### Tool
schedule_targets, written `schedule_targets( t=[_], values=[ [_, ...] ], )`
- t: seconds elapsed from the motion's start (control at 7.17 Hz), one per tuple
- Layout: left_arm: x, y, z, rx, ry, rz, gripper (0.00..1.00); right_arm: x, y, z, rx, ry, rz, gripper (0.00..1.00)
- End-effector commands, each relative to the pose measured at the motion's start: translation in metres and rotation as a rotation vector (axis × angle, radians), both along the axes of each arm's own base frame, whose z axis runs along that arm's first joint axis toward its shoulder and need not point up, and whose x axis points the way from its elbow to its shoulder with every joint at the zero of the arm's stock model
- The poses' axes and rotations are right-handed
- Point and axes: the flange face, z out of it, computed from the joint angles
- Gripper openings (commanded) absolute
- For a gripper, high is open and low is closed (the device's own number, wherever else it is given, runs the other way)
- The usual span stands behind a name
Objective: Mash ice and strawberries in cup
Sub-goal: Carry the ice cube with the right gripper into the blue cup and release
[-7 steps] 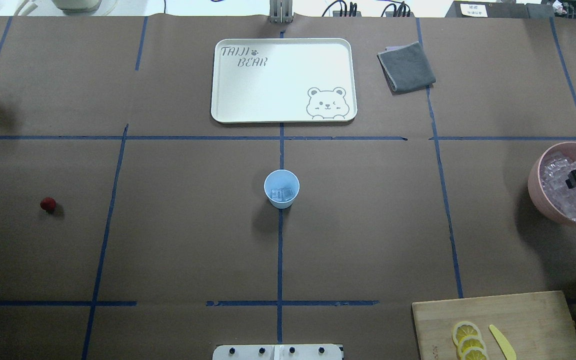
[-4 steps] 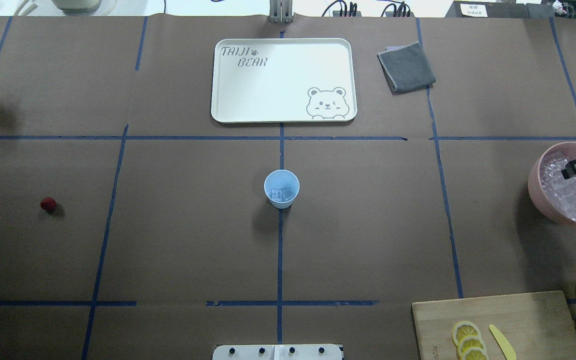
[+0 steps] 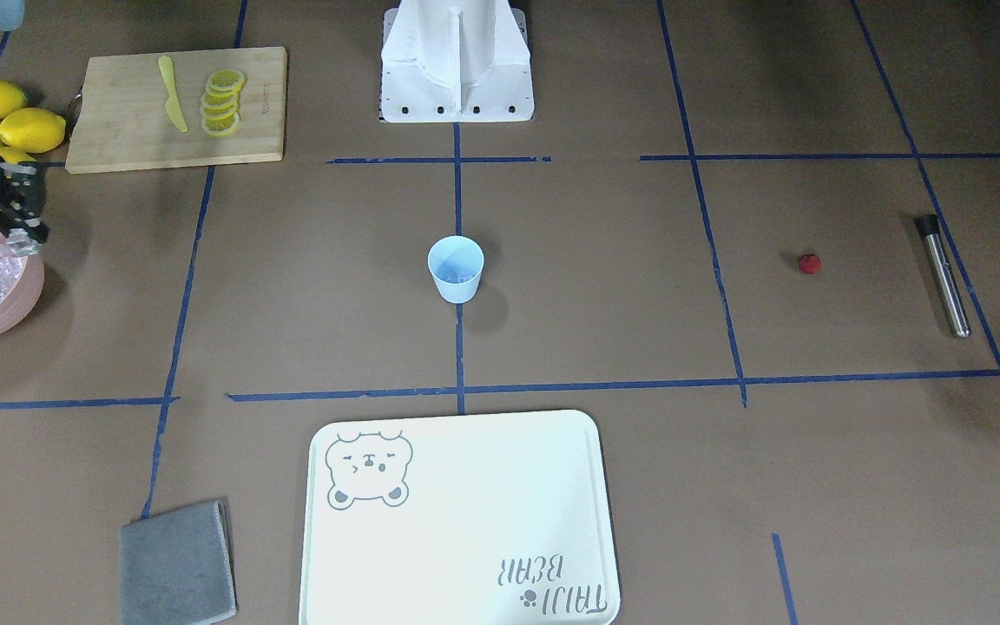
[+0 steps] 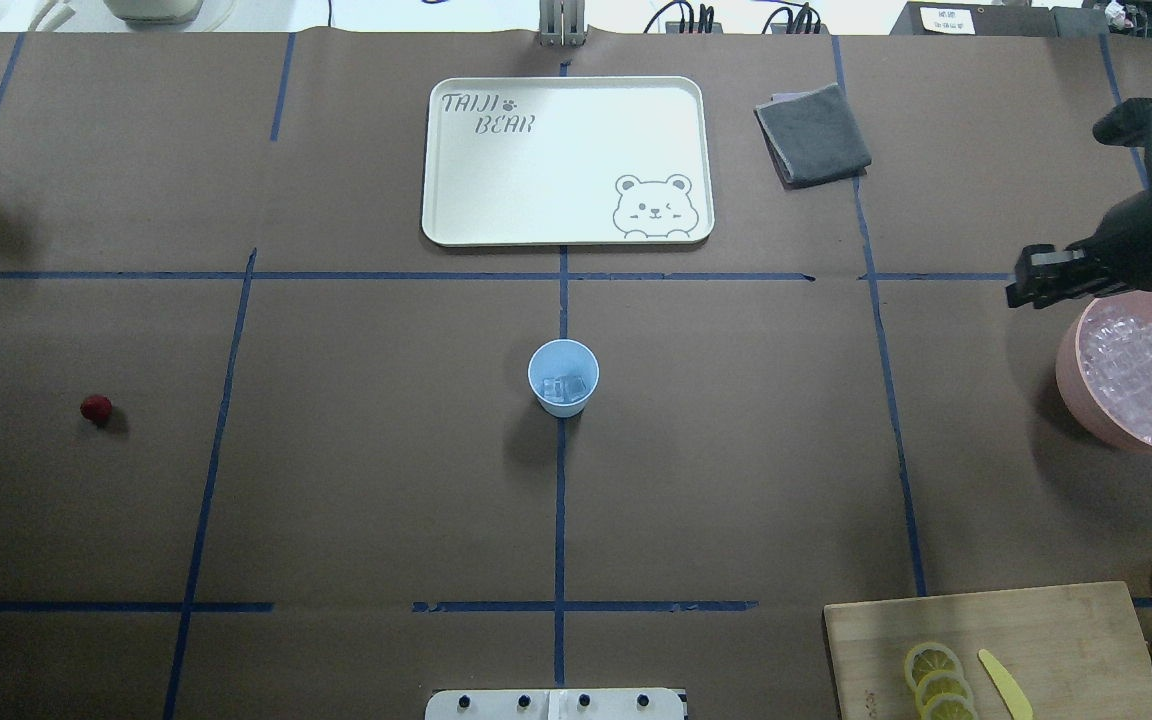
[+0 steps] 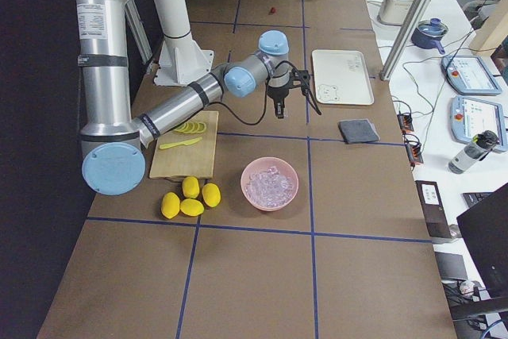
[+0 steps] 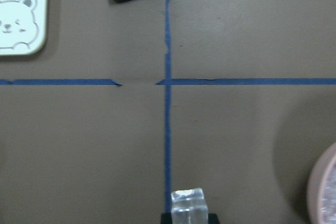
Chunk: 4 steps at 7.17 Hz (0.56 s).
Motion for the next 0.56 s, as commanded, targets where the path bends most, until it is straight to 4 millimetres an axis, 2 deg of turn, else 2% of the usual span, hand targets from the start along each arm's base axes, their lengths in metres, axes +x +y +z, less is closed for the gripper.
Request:
schedule_targets(
  t=[0.0, 0.14, 0.42],
  values=[
    [0.000, -0.001, 0.000, 0.000, 0.000, 0.000, 1.00, -0.084, 0.017, -0.087, -0.168, -0.145, 0.087, 0.00],
    [0.000, -0.001, 0.000, 0.000, 0.000, 0.000, 1.00, -0.139, 0.039, -0.122, -0.207, -0.174, 0.106, 0.00],
    [0.000, 0.000, 0.001, -0.001, 0.000, 0.000, 1.00, -0.245, 0.048, -0.165, -0.274, -0.179, 0.190, 0.00]
  ],
)
